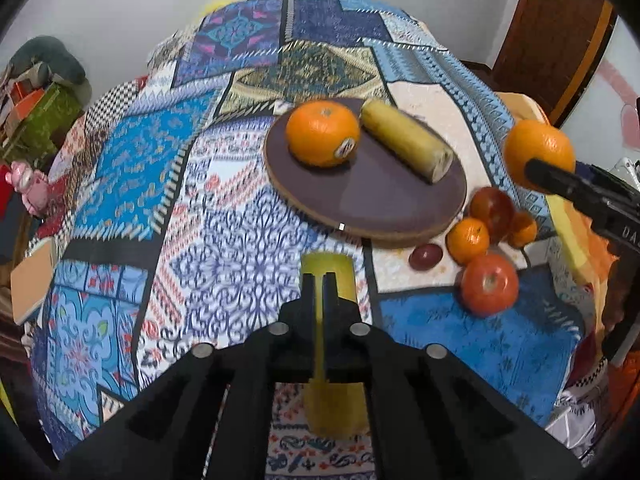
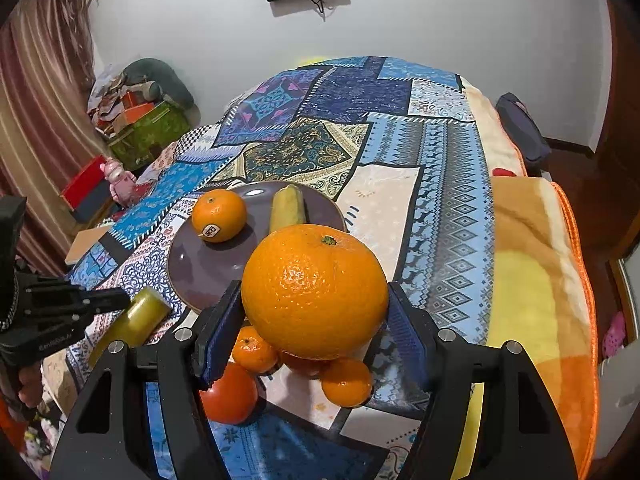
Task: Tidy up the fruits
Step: 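Lift the orange and pale yellow cylinder and carry both toward the plate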
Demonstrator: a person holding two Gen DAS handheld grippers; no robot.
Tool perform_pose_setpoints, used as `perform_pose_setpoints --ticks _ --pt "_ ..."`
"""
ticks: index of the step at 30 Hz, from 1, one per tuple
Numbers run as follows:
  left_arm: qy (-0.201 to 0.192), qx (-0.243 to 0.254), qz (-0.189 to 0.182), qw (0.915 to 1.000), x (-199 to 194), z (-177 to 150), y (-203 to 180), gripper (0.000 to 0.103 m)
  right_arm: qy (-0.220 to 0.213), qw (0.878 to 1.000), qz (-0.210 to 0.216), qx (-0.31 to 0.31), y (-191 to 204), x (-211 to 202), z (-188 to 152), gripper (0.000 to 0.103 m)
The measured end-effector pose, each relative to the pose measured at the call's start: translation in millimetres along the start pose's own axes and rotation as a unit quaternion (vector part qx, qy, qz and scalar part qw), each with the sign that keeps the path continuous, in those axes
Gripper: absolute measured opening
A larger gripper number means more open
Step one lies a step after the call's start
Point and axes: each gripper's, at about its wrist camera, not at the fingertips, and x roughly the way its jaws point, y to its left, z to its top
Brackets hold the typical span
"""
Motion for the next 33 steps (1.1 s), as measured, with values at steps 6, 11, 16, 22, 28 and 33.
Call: perform_pose_setpoints --ticks 6,11,16,22,28,33 --pt "0.03 -0.004 -0.021 0.9993 8 -17 5 0.041 0.002 1.0 0.002 0.001 0 1 0 0.066" --pt "0.039 -0.005 -0.016 0.9991 29 -24 -1 0.041 0.001 1.0 0.003 0.003 -1 -2 -1 0.066" --pt "0.035 0.005 0.001 0.9994 38 -16 -11 0.036 0.002 1.0 0.003 0.005 0 -4 0 0.066" --pt "0.028 -0.006 0.005 0.9996 30 -15 -9 0.036 -0.004 1.0 0.005 0.003 2 -9 1 0.066" --pt "-0.007 -0.01 0.005 0.9999 4 -5 -9 0.036 -0.01 1.0 0.008 0.002 3 -11 4 0.066" --pt "-0.035 -0.008 -0.006 0.9993 -9 16 -17 0.036 -0.015 1.0 0.012 0.001 4 -12 6 0.066"
